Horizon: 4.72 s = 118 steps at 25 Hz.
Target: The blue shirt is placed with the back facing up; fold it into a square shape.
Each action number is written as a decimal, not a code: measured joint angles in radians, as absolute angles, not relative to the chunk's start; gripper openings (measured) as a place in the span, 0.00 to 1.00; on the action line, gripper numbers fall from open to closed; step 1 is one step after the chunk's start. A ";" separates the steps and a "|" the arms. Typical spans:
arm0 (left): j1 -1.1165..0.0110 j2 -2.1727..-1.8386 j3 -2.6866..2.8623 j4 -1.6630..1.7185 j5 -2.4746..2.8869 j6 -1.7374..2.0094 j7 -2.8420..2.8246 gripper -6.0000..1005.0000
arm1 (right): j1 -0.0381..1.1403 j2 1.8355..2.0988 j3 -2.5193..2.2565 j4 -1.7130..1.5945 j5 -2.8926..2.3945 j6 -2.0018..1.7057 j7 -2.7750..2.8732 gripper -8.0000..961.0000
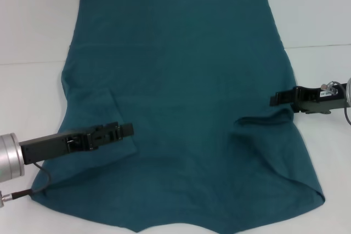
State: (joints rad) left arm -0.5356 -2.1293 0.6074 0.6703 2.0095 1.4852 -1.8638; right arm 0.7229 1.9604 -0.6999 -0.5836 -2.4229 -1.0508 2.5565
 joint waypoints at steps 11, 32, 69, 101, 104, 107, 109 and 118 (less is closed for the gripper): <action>-0.537 -2.129 0.607 0.670 2.010 1.472 -1.863 0.63 | 0.714 1.962 -0.697 -0.585 -2.348 -0.993 2.543 0.70; -0.540 -2.128 0.607 0.670 1.996 1.470 -1.868 0.63 | 0.694 1.917 -0.709 -0.584 -2.340 -1.174 2.608 0.70; -0.513 -2.096 0.496 0.683 2.012 1.460 -2.190 0.63 | 0.688 1.958 -0.686 -0.653 -2.190 -1.326 2.455 0.70; -0.406 -2.082 0.387 0.737 2.258 1.408 -2.483 0.63 | 0.680 1.947 -0.706 -0.649 -2.180 -1.431 2.441 0.70; -0.393 -2.083 0.373 0.748 2.258 1.419 -2.483 0.63 | 0.679 1.946 -0.705 -0.649 -2.180 -1.428 2.442 0.70; -0.381 -2.083 0.362 0.755 2.258 1.426 -2.483 0.63 | 0.679 1.945 -0.704 -0.649 -2.180 -1.424 2.442 0.70; -0.373 -2.083 0.359 0.758 2.258 1.431 -2.483 0.63 | 0.679 1.945 -0.703 -0.649 -2.180 -1.423 2.442 0.70; -0.357 -2.083 0.333 0.771 2.280 1.459 -2.474 0.63 | 0.679 1.942 -0.702 -0.649 -2.180 -1.421 2.442 0.70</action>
State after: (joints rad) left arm -0.3571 -2.0831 0.3332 0.7712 2.2801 1.4595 -2.4740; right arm 0.6795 1.9421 -0.7018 -0.6489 -2.1797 -1.4211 2.4421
